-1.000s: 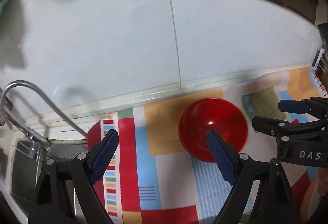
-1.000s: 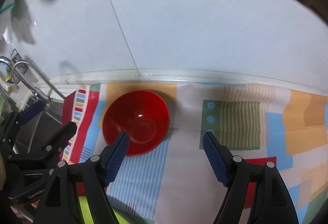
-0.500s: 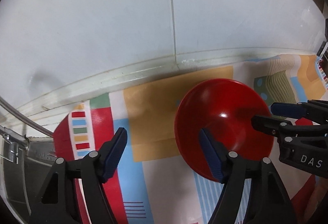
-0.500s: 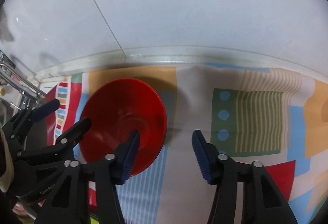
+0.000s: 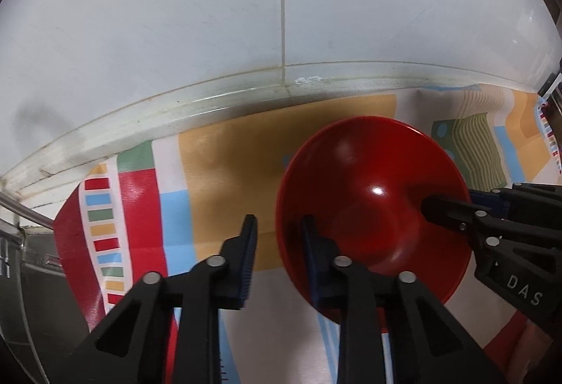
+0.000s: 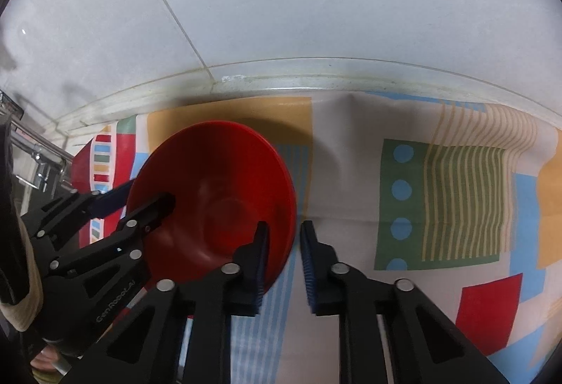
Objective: Organize plates and bowls
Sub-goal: 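Close both tools on the red bowl rim, then lift the red bowl and carry it to the nested bowls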
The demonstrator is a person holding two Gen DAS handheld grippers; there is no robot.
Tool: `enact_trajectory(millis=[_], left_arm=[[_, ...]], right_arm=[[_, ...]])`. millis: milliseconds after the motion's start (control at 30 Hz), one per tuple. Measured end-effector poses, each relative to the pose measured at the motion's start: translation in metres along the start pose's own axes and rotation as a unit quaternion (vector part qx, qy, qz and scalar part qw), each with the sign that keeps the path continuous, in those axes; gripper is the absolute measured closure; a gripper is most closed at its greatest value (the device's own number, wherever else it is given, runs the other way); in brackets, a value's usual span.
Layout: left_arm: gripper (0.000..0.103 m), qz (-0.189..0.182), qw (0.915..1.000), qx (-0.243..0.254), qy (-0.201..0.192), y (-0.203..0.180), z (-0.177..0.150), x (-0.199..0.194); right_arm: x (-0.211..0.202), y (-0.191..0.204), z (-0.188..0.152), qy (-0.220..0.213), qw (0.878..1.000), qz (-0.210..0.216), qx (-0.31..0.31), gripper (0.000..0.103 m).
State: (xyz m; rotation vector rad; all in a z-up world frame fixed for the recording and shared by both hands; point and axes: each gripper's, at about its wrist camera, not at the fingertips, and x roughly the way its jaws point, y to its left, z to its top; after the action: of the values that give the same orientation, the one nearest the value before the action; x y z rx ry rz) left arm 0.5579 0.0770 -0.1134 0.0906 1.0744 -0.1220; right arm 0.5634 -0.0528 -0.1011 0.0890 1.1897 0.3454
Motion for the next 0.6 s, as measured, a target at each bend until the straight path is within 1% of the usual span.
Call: enact_trajectory(millis=[33,67,367,467,600], left_arm=[[0.087,-0.004,1.0,-0.001,0.002,-0.001,0.0,0.001],[0.09,-0.009,0.9999,-0.004,0.005,-0.001,0.001,0.001],[0.091,-0.005,0.9999,-0.014,0.006,0.004,0.004,-0.001],[0.091,-0.004,0.9998,-0.019,-0.001,0.005,0.002,-0.009],[0.091,-0.009,0.9995,-0.026,-0.012,0.006,-0.001,-0.027]], right_arm=[[0.0,0.001,0.001,-0.001,1.0,-0.001,0.0,0.089],[0.0,0.001,0.001,-0.002,1.0,-0.001,-0.002,0.089],[0.001,0.001,0.002,-0.005,1.0,-0.001,0.006,0.091],[-0.001,0.0,0.0,-0.005,1.0,0.002,0.012,0.091],[-0.016,0.0,-0.005,-0.019,1.0,0.002,0.01,0.091]])
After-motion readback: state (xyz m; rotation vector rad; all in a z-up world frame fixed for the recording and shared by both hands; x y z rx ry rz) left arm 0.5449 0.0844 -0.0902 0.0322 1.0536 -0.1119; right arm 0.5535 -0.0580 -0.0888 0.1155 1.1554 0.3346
